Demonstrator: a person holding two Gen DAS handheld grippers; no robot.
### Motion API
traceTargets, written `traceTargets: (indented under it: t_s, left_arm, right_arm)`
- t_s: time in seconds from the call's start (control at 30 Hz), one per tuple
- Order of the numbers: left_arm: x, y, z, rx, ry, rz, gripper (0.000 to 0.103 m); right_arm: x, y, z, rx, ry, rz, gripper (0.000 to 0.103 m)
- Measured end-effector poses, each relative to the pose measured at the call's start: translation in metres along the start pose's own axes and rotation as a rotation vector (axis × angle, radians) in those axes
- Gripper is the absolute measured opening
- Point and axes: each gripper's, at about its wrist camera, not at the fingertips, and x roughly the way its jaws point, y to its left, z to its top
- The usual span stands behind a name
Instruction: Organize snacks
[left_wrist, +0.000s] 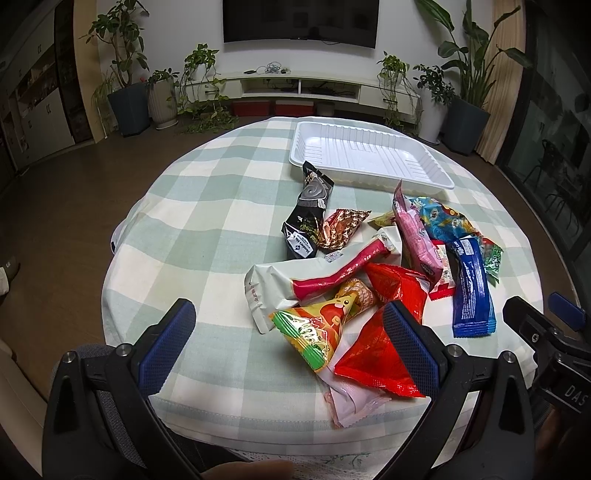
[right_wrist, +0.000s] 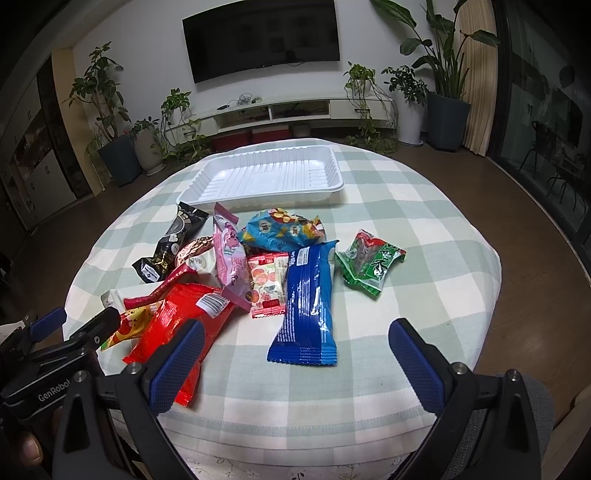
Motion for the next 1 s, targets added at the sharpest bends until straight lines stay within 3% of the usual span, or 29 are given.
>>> traceTargets:
  t_s: [1.0]
  left_arm:
    - [0.0038, 0.0006, -0.0050, 0.000, 0.008, -0.001, 0.103]
  right_arm:
    - [0.0002, -0.0020, -0.0033, -0.004, 0.004, -0.004, 0.102]
